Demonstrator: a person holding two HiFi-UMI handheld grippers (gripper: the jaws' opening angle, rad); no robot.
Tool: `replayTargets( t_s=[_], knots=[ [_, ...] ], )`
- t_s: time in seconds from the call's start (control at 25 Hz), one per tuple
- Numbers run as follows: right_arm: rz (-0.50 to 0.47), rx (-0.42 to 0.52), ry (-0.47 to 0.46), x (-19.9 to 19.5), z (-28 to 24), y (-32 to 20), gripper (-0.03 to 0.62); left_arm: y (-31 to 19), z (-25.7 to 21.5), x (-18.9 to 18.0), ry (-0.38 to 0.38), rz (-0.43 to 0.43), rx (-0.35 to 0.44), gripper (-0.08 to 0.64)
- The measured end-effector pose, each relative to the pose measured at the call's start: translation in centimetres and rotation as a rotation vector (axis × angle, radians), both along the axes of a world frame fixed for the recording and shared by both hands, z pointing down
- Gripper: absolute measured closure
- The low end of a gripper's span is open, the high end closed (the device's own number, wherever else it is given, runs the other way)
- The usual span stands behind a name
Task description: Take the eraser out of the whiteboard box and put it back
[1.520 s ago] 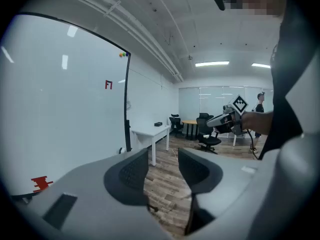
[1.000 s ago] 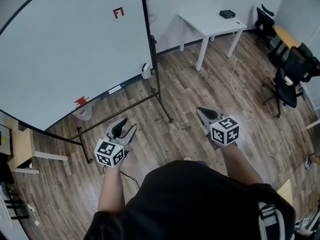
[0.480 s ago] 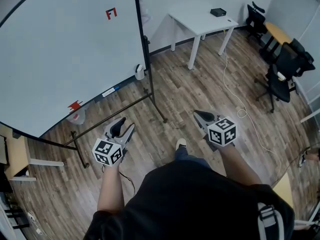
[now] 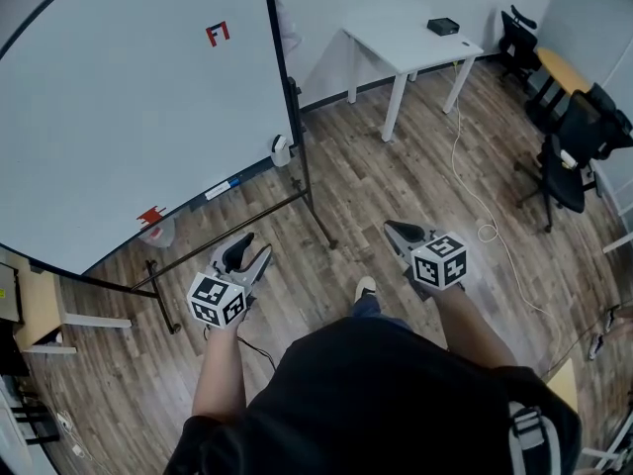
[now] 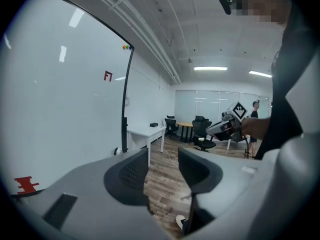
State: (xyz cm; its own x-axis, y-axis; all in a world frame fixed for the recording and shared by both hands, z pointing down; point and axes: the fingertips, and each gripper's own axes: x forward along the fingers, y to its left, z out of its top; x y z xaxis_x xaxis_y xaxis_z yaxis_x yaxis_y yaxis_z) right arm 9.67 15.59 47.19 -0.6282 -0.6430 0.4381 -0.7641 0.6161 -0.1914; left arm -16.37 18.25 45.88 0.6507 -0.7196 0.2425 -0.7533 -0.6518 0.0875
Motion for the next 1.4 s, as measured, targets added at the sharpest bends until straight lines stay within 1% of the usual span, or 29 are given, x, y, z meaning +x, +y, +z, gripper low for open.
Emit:
replayTargets(
  t_s=[0.16,0.44,0.76,1.2,1.4],
  knots=[
    [-0.024,-0.015,0.000,0.2,0.8,-2.8,0.597,-2.3,0.3,0.1,-0.004,-0.028,-0.012,0.367],
    [-0.036,-0.039,0.000,1.6,1.9,-7.8,0.597,-6.5,1.6,1.6,-0.020,-0.038,-0.044,0.365],
    [-0.044,-0.064,-0.003,3.6,3.0,-12.0,0.597,-10.3,2.4,4.0,-0.034,-0.045,-0.061,0.367],
    [-0.108,-0.096,-0.004,3.1,4.6,-17.8,0.597,-15.0,3.6,4.0,-0.041,-0.100,-0.091,0.367],
    [-0.130,-0.108,-0.001,3.7,5.3,-21.1,0.597,-17.9,3.9,4.6,-0.051,-0.121,-0.094,0.367]
  ],
)
